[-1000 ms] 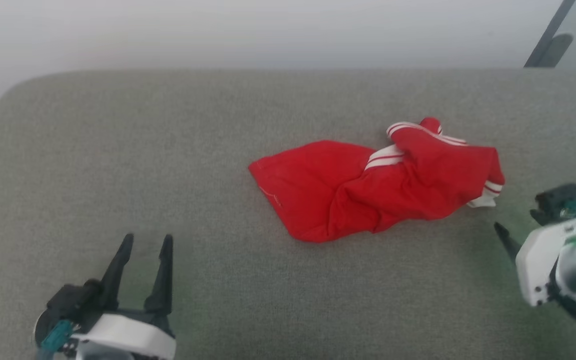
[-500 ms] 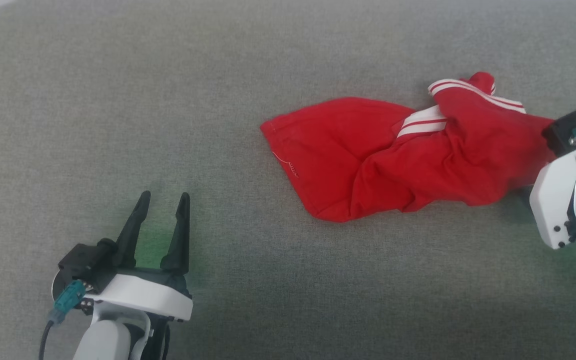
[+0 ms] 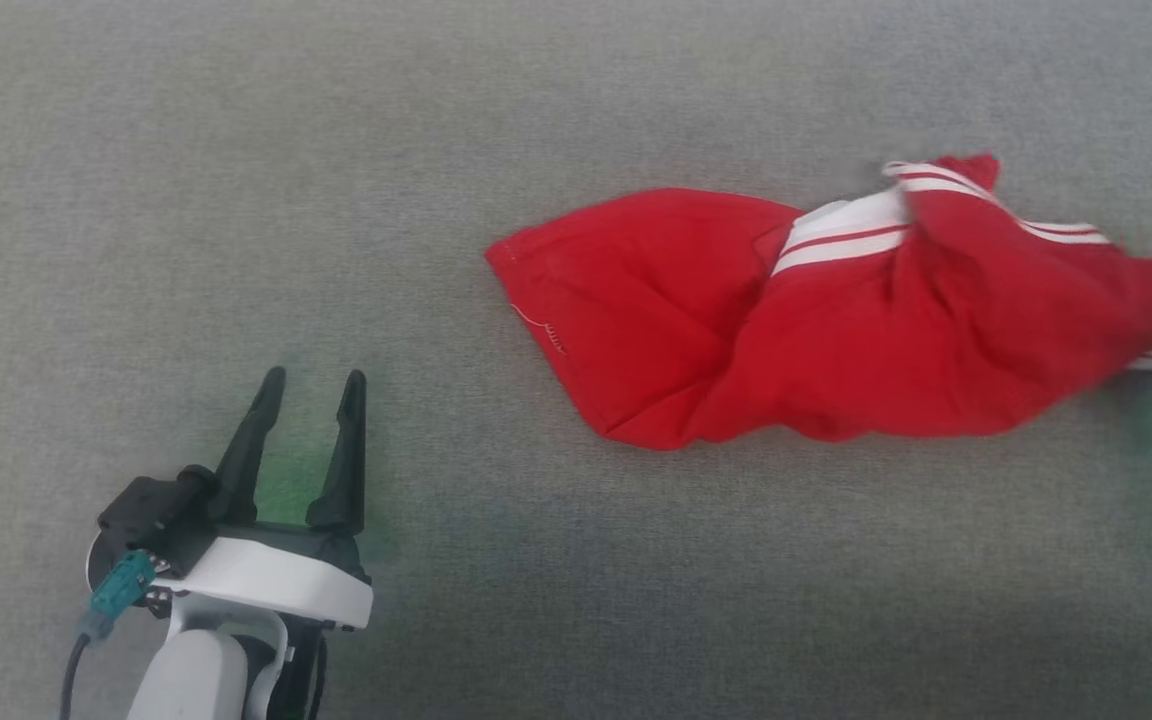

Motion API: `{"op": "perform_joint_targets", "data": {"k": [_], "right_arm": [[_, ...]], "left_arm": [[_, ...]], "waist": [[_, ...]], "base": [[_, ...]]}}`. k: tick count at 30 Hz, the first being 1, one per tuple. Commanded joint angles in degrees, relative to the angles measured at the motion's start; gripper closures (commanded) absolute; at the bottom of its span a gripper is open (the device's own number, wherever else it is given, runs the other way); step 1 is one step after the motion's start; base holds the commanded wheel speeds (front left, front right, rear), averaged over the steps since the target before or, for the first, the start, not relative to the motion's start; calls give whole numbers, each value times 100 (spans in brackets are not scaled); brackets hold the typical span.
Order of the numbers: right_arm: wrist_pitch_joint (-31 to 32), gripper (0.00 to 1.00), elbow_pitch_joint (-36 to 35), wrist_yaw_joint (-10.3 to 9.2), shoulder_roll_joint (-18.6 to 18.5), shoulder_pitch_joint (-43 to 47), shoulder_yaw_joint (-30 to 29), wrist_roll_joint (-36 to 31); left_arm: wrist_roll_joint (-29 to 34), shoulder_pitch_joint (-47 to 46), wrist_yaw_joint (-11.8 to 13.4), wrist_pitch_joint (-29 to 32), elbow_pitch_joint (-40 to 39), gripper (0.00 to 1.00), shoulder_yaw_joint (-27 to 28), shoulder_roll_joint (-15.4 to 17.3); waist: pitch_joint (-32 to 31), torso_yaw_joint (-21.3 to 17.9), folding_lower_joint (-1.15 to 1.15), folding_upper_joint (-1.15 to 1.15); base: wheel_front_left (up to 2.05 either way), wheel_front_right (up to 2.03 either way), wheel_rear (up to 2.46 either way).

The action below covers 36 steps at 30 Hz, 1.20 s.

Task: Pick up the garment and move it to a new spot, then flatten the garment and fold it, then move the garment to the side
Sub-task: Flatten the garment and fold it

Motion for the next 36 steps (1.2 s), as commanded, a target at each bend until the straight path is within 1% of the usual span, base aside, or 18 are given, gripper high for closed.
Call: {"op": "perform_joint_targets", "data": {"k": [1,6,10,14,18,19,20,21,26,29,33,35,36], "right_arm": [[-38,100,19,-10,-50,75,-58,-56],[-97,100,214,-10,-347,475,-661,-179],[-205,100,566,-11,-457,711,-1238,-333],[-378,100,995,-10,-322,816,-1851,-689],[-658,100,1116,-10,78,804,-2230,-996],[-772,85,1130,-10,162,788,-2323,-1054],[-922,51,1156,-10,241,773,-2437,-1115],[-1068,0,1184,-10,309,794,-2522,-1185],[-1827,0,1197,-10,723,1118,-3065,-1296],[-2298,0,958,-9,1098,1300,-3288,-1155],[-2802,0,436,-9,1603,1450,-3310,-1059],[-2937,0,141,-8,1919,1443,-3189,-911],[-2994,0,10,-10,2009,1462,-3147,-876]], "left_arm": [[-10,-57,-11,-16,-13,0,8,16],[15,-100,-11,-16,-44,0,-66,90],[21,-137,-11,-16,-54,0,-131,169],[47,-160,-11,-16,-62,0,-177,282],[75,-260,-11,-16,-52,0,-274,457],[58,-298,-11,-16,-44,0,-318,508],[13,-350,-11,-16,-48,0,-381,561],[-14,-418,-11,-16,-54,0,-465,637],[-45,-1018,-11,-16,-66,0,-1063,1235],[-142,-1563,-11,12,35,0,-1610,1720],[-555,-2496,-10,481,53,0,-2521,2273],[-890,-3012,-11,846,87,0,-3012,2533],[-1143,-3277,-10,1020,109,0,-3246,2574]], "waist": [[14,-32,0,0],[61,-137,0,0],[90,-189,0,0],[91,-252,0,0],[46,-369,0,0],[30,-403,0,0],[15,-434,0,0],[-4,-463,0,0],[-122,-696,0,0],[-183,-970,0,0],[-184,-1440,0,0],[-146,-1716,0,0],[-126,-1832,0,0]], "base": [[0,0,0],[0,0,0],[0,0,0],[0,0,0],[0,0,0],[0,0,0],[0,0,0],[0,0,0],[0,0,0],[0,0,0],[0,0,0],[0,0,0],[0,0,0]]}}
